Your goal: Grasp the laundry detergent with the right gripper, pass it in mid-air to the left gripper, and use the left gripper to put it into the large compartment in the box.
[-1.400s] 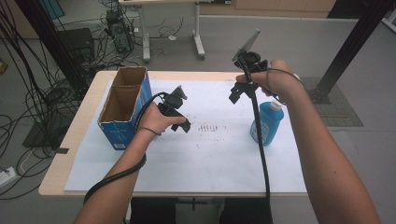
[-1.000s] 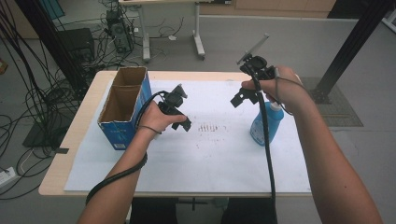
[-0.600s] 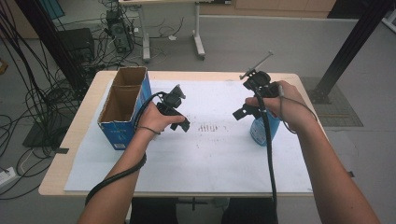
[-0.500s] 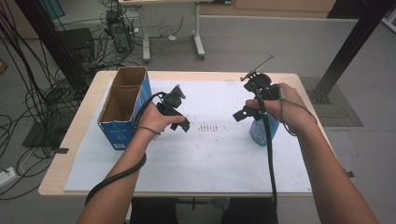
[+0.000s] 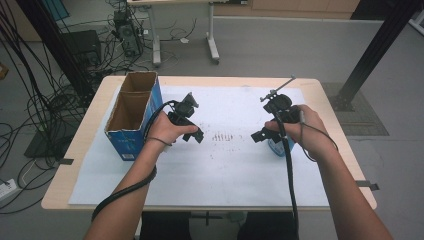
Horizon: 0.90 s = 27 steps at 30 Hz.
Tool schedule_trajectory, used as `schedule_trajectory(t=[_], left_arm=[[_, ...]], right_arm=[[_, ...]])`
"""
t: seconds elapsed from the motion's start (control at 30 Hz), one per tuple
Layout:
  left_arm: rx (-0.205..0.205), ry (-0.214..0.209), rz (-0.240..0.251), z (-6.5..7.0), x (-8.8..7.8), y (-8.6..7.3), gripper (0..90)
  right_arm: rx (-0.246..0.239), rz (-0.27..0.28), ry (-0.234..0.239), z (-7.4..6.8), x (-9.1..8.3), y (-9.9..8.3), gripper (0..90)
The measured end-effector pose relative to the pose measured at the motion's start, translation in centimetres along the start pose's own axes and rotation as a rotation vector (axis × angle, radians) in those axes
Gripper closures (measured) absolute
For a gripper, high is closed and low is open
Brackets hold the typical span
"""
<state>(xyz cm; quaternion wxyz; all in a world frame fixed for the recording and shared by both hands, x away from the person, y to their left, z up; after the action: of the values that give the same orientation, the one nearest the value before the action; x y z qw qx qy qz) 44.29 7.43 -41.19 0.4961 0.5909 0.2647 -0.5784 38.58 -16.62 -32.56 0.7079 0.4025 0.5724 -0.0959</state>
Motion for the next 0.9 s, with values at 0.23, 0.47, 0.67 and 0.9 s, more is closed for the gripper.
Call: schedule_trajectory(t=[0.23,0.47,0.67,0.9], left_arm=[[-0.008,-0.008,-0.001,-0.1,0.1,-0.4,12.3],[-0.009,-0.015,0.000,-0.1,0.2,-0.6,12.4],[-0.001,-0.013,0.000,0.0,0.1,-0.7,12.3],[-0.001,-0.020,0.005,0.1,0.1,-0.6,12.4]], right_arm=[[0.008,0.000,0.014,-0.5,1.0,-0.7,12.3],[0.023,-0.002,0.013,-0.7,1.8,-1.7,12.2],[0.038,-0.004,0.020,-0.9,2.4,-2.5,12.3],[0.049,-0.004,0.019,-1.1,3.3,-3.5,12.3]])
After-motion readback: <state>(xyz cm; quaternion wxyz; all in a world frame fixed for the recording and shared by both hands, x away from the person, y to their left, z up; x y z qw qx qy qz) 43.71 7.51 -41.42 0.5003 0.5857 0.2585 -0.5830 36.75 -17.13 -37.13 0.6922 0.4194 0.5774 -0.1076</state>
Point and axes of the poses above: each handheld gripper's, and its own axes: x roughly forward along the jaws, y roughly out of its top, z roughly to its right, the point moved 7 cm from there along x, roughly forward along the jaws, and after that the axes turned 8 degrees about -x, right-handed, at the moved point
